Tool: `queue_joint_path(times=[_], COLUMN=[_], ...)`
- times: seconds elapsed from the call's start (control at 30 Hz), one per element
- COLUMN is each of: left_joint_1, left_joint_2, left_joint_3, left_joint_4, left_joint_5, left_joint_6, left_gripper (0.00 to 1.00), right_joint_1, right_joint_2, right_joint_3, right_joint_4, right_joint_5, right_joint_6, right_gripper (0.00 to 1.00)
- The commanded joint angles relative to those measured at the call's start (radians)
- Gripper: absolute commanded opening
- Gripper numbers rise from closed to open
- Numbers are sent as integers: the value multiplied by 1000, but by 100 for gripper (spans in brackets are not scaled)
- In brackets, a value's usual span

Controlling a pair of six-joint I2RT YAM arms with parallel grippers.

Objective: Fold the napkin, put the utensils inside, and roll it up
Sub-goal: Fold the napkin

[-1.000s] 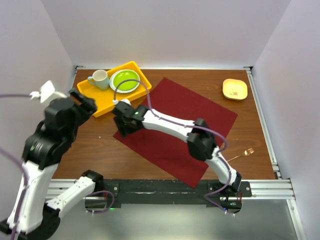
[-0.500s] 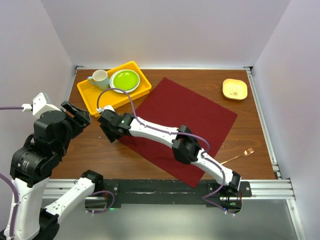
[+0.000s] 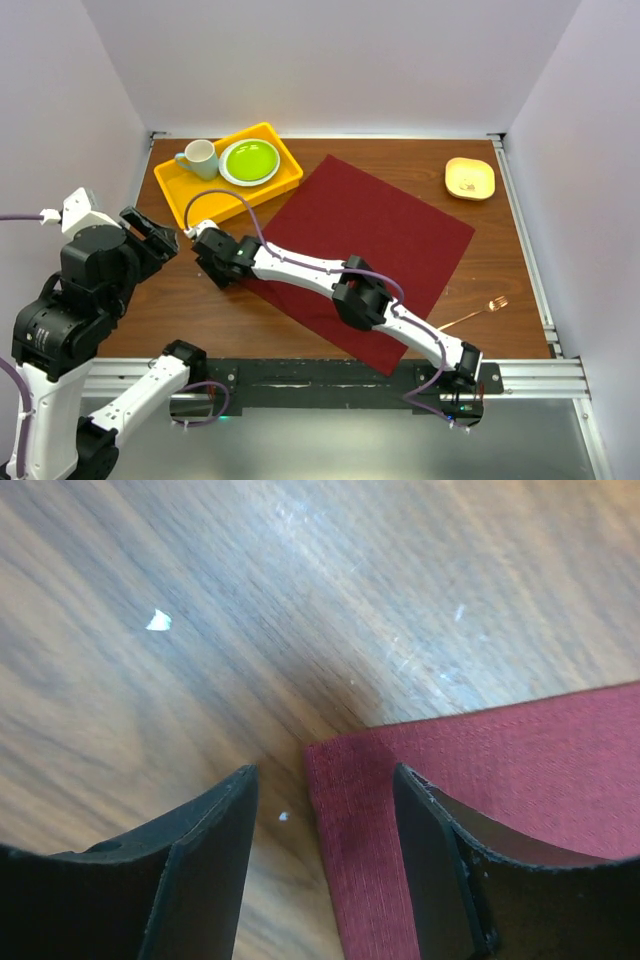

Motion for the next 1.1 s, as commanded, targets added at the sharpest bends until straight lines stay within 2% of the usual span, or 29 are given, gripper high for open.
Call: queue_joint_path(times=[0.0, 0.1, 0.13, 0.23, 0.3, 0.37, 0.47, 0.5, 0.57, 0.67, 0.7, 0.77, 0.8, 0.87, 1.07], left_joint_1=[4, 4, 4, 4, 4, 4, 4, 4, 4, 4, 4, 4, 4, 4, 4], left_joint_2=[-3, 1, 0, -2, -5, -8, -12, -9, -6, 9, 15, 37, 44, 60, 93], left_joint_3=[44, 57, 61, 73, 76, 77, 74, 68, 61, 27, 21, 10, 7, -10, -71], left_joint_4=[-23, -33, -36, -43, -47, -47, -47, -47, -43, -10, 2, 22, 29, 59, 167], left_joint_5=[-28, -34, -35, -37, -37, -34, -26, -19, -8, 32, 44, 73, 83, 107, 173], left_joint_6=[37, 38, 38, 38, 38, 40, 34, 29, 26, 41, 49, 64, 69, 80, 64], left_gripper=[69, 69, 69, 69, 69, 69, 69, 69, 69, 70, 70, 70, 70, 70, 70], right_joint_1=[9, 9, 9, 9, 9, 9, 6, 0, -26, -91, -108, -158, -203, -259, -557], right_joint_2=[10, 3, -2, 1, -2, -2, -16, -23, -74, -213, -302, -399, -492, -577, -911], right_joint_3=[50, 11, -8, -21, -29, -27, -3, 4, -10, -151, -262, -373, -477, -644, -1062], right_joint_4=[37, 49, 58, 62, 68, 71, 57, 48, 45, 83, 135, 196, 206, 232, 246], right_joint_5=[26, 13, 4, -27, -54, -60, -51, -53, -74, -146, -162, -197, -211, -273, -359], right_joint_6=[-26, 0, 15, 44, 64, 78, 90, 98, 147, 253, 280, 302, 310, 322, 267], right_gripper=[58, 49, 42, 35, 27, 17, 9, 1, 0, 0, 0, 0, 0, 0, 0])
